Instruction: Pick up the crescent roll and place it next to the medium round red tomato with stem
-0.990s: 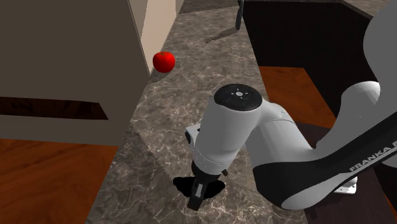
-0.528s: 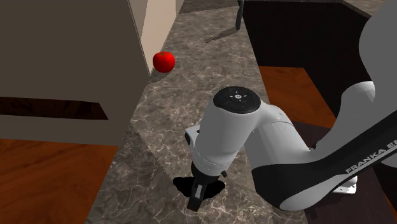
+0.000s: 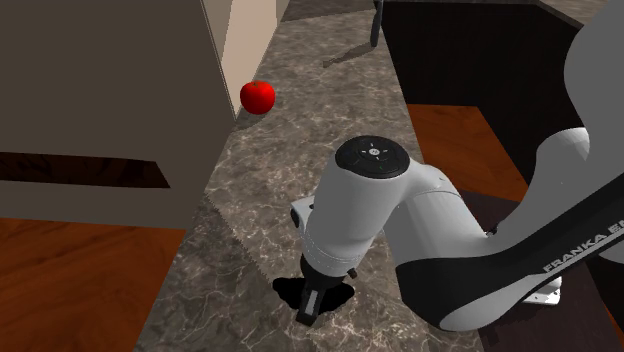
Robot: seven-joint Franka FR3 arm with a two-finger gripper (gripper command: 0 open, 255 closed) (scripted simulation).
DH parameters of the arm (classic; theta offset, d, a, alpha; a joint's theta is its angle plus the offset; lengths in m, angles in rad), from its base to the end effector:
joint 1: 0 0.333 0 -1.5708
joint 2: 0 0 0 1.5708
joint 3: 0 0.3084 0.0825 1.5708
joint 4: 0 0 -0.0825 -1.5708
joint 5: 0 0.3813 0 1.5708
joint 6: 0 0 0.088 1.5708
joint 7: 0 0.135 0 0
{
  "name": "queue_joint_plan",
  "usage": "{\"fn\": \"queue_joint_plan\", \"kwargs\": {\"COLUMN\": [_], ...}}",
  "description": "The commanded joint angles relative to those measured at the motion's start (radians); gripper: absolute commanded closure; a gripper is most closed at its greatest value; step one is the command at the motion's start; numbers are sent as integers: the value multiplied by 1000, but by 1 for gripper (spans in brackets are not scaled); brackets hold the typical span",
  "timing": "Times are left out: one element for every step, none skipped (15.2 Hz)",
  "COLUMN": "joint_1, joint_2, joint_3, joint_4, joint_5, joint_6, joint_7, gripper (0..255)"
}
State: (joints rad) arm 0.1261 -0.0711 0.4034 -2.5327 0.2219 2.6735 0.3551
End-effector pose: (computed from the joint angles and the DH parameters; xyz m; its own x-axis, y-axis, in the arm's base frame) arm 0.4155 0.2366 0.2855 0.9890 -0.0239 0.1459 0.0015 -0.9852 -0.1716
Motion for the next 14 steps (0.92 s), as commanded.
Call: {"fn": "queue_joint_plan", "kwargs": {"joint_1": [0, 0, 0, 1, 1, 2, 2, 2, 3, 3, 3, 3, 3, 4], "joint_2": [0, 0, -13, -25, -37, -48, -60, -71, -81, -92, -102, -112, -122, -131], "joint_3": [0, 0, -1, -2, -4, -5, -6, -8, -9, -11, -13, -14, -16, -18], "joint_4": [0, 0, 3, 7, 11, 16, 20, 25, 30, 35, 40, 46, 52, 58], "joint_5": [0, 0, 4, 8, 11, 14, 16, 19, 21, 22, 24, 25, 26, 27], "joint_6": [0, 0, -15, -31, -47, -62, -78, -93, -109, -124, -140, -155, -170, -186], "joint_7": [0, 0, -2, -4, -5, -6, -7, -8, -9, -9, -10, -10, -10, -10], "gripper": [255, 255, 255, 255, 255, 255, 255, 255, 255, 255, 255, 255, 255, 255]}}
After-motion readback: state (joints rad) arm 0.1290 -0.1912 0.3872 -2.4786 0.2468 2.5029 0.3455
